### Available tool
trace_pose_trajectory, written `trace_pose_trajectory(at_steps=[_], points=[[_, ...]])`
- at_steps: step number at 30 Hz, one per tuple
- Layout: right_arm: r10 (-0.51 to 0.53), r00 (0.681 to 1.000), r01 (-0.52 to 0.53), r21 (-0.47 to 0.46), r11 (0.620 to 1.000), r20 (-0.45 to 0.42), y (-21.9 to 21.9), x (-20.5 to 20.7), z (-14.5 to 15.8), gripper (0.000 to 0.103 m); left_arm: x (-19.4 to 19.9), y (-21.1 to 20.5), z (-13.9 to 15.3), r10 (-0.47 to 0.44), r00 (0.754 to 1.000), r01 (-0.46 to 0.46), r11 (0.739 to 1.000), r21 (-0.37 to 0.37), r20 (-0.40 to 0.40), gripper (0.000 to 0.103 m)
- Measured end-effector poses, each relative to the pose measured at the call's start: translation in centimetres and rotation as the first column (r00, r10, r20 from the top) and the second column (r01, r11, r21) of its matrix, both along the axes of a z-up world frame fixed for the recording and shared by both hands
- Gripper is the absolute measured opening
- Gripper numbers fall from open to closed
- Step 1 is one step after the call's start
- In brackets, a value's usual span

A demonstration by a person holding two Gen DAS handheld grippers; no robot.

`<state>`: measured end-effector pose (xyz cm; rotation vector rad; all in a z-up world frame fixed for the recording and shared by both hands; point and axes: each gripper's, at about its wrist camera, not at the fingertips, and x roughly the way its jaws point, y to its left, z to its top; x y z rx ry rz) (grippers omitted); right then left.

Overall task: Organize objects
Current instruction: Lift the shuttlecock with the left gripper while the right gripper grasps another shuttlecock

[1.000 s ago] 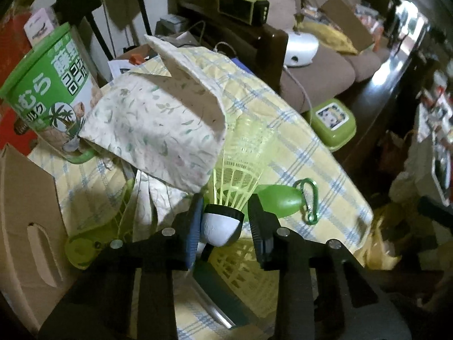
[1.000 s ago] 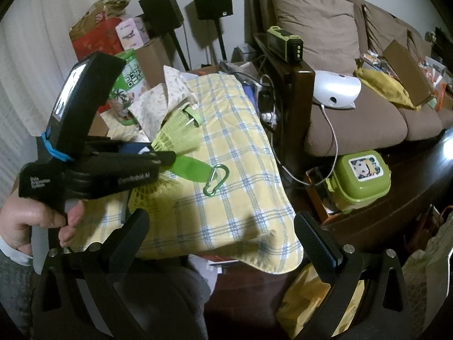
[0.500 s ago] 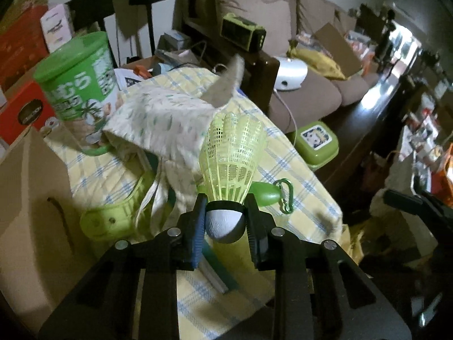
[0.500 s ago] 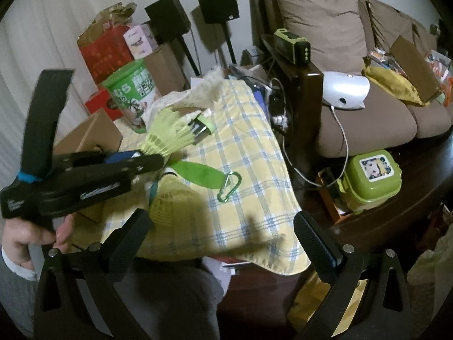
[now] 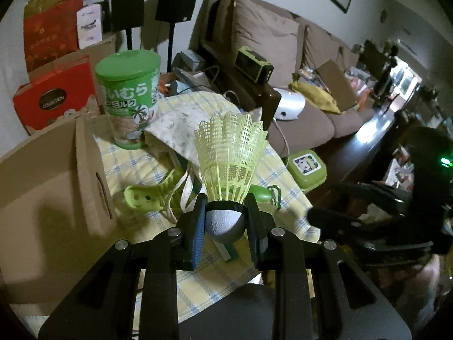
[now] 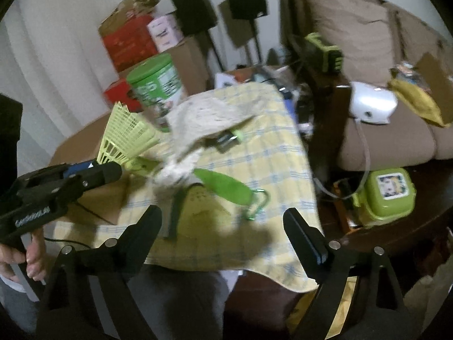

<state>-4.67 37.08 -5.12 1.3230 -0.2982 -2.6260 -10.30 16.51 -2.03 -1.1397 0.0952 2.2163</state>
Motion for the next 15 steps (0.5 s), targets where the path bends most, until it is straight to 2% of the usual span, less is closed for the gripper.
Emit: trace_pose_trajectory(at_steps=[6,10,15], points=[[0.111,0.990,-0.115,0.048,0.992,0.089,-2.4,-3.7,-1.6,0.084,0.3,-1.8,0.6,0.028,1.000,-0.028,0.999,0.032,0.002,0.024],[0.147,0.978,-0.159,0.071,0.985,0.150,-3.4,-5.9,-3.0,0.073,0.8,-3.0,0.6,0.045,0.999,-0.045,0.998,0.039,0.011,0.024],[0.183,0.961,-0.208,0.105,0.973,0.207,-4.6,-7.9,-4.3,0.066,1.1,-4.1,0.2,0.066,0.998,-0.067,0.997,0.042,0.023,0.024]])
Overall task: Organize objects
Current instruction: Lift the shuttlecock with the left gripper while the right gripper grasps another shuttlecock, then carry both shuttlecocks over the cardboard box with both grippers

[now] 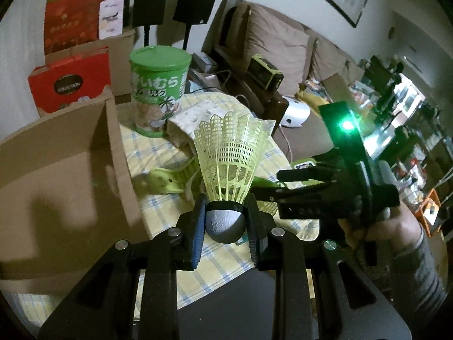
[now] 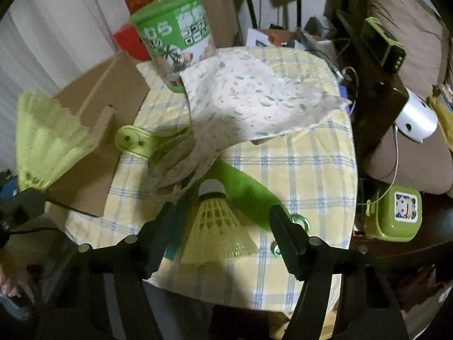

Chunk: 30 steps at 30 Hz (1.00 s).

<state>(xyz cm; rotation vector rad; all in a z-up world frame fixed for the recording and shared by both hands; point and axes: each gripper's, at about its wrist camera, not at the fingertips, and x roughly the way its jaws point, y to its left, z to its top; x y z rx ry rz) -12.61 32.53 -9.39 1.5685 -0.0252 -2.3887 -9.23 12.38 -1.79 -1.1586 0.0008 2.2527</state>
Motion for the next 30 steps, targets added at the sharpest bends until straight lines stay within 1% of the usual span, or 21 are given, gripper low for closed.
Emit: trace_pose_trajectory(at_steps=[4,6,7,8,9,10,11,15,17,20,23,26,30], points=[[0.021,1.000,-0.022,0.037,0.999,0.017,-0.6,-0.8,-0.6,0.065,0.1,-0.6,-0.1,0.015,1.000,-0.015,1.000,-0.001,0.006,0.024],[0.031,0.999,-0.032,0.049,0.998,0.026,-0.9,-1.1,-0.9,0.063,0.0,-0.8,-0.2,0.022,1.000,-0.022,1.000,-0.001,0.007,0.024],[0.036,0.999,-0.038,0.053,0.998,0.030,-1.1,-1.2,-1.1,0.059,0.1,-0.9,-0.2,0.025,1.000,-0.025,1.000,0.000,0.008,0.024],[0.045,0.998,-0.047,0.054,0.997,0.037,-1.2,-1.3,-1.3,0.052,0.1,-1.0,-0.2,0.029,1.000,-0.029,1.000,0.002,0.009,0.024],[0.053,0.997,-0.056,0.052,0.997,0.047,-1.4,-1.5,-1.5,0.049,0.0,-1.1,-0.3,0.032,0.999,-0.032,0.999,0.003,0.010,0.024],[0.057,0.997,-0.060,0.054,0.997,0.054,-1.6,-1.6,-1.8,0.043,0.0,-1.2,-0.3,0.035,0.999,-0.035,0.999,0.003,0.011,0.024],[0.059,0.997,-0.063,0.057,0.996,0.057,-1.8,-1.6,-1.9,0.039,0.1,-1.3,-0.4,0.038,0.999,-0.038,0.999,0.003,0.012,0.024],[0.066,0.996,-0.071,0.074,0.995,0.060,-2.5,-1.7,-2.6,0.036,0.3,-1.4,-0.5,0.043,0.999,-0.043,0.999,0.000,0.014,0.024],[0.067,0.996,-0.072,0.088,0.993,0.058,-2.7,-1.7,-2.9,0.030,0.2,-1.4,-0.4,0.048,0.999,-0.048,0.999,-0.005,0.012,0.024],[0.065,0.998,-0.067,0.101,0.993,0.027,-2.9,-1.3,-2.7,0.029,0.1,-1.6,-0.3,0.059,0.998,-0.059,0.998,-0.005,0.010,0.024],[0.043,0.999,-0.042,0.091,0.995,-0.005,-2.6,-0.7,-2.1,0.029,0.0,-1.9,-0.2,0.079,0.997,-0.079,0.997,-0.004,0.004,0.024],[0.005,0.998,-0.001,0.066,0.998,-0.068,-2.0,0.3,-0.9,0.029,0.1,-2.1,0.1,0.107,0.994,-0.108,0.994,-0.017,-0.022,0.024],[-0.038,0.983,0.046,0.041,0.998,-0.179,-2.1,2.0,1.2,0.029,0.2,-2.2,0.2,0.133,0.990,-0.136,0.990,-0.044,-0.055,0.024]])
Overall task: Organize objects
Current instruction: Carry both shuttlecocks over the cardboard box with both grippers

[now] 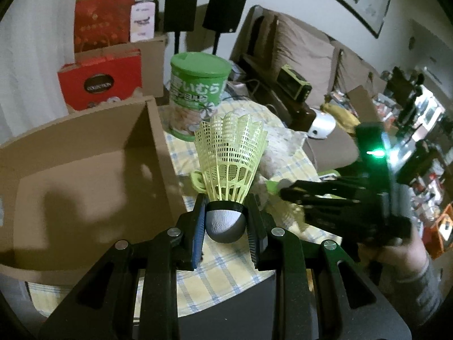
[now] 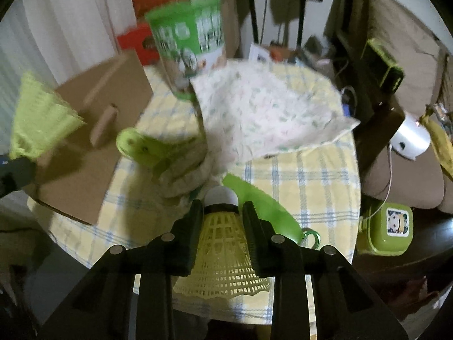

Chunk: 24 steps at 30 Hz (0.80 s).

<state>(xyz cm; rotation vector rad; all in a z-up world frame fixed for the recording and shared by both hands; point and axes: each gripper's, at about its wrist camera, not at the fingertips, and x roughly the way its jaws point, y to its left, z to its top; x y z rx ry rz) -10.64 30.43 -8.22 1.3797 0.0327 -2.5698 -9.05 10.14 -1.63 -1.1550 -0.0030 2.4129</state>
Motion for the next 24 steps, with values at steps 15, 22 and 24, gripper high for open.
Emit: trace_pose_trajectory(at_steps=[15,22,24], points=[[-0.033,0.960,0.029,-0.017,0.999,-0.278,-4.5,3.8,7.0,0.029,0.5,-1.7,1.2,0.086,0.995,-0.087,0.996,-0.018,-0.049,0.024],[-0.025,0.945,0.019,-0.022,1.000,-0.325,-7.0,4.5,8.3,0.029,0.5,-3.9,2.0,0.138,0.988,-0.139,0.990,-0.016,-0.063,0.024],[-0.020,0.941,0.013,-0.024,1.000,-0.336,-7.8,4.5,8.7,0.029,0.5,-4.7,2.2,0.155,0.985,-0.157,0.987,-0.017,-0.070,0.024]])
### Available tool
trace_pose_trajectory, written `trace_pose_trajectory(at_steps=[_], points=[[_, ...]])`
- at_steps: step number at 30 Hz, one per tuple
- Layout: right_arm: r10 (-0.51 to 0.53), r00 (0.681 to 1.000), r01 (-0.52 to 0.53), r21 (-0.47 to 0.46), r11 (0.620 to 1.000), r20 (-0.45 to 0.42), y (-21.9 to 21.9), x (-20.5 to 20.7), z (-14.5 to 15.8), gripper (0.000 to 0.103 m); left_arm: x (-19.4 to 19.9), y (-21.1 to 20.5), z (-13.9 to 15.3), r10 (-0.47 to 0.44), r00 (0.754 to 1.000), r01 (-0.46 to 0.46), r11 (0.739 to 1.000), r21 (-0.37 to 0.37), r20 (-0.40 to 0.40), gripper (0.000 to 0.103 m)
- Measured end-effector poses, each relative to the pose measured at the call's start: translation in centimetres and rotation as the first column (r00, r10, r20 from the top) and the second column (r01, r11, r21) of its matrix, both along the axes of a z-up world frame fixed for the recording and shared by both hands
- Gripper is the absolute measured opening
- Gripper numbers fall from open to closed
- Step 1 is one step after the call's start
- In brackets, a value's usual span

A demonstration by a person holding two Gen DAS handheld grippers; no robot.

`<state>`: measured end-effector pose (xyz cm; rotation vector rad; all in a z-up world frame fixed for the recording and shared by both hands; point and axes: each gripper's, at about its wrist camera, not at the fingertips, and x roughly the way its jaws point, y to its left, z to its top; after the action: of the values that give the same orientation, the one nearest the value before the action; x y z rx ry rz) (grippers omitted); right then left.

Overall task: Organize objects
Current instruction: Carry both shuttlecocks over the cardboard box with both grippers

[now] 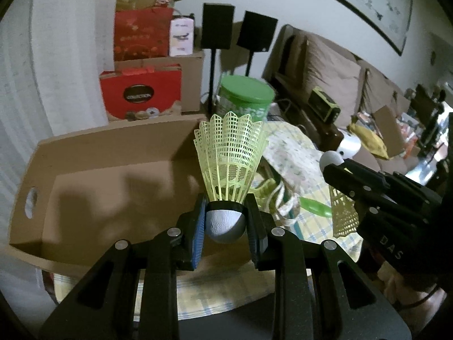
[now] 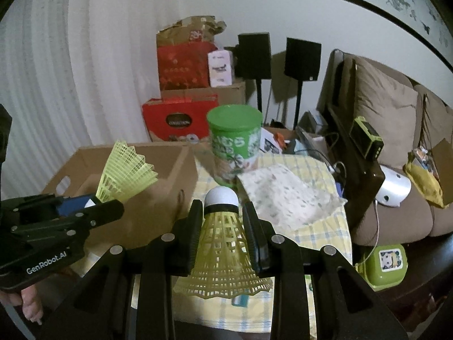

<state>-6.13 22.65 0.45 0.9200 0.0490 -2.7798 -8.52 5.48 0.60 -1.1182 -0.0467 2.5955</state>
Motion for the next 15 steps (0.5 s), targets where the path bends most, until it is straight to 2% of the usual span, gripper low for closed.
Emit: trace_pose_trajectory(at_steps=[15], points=[[0.077,0.997,-0.077,-0.023,0.997,0.010,-5.9,-0.9,0.8,0.029,-0.7,-4.8,-0.1,0.087,0.996,-0.087,0.996,-0.018,-0.002,0.024]])
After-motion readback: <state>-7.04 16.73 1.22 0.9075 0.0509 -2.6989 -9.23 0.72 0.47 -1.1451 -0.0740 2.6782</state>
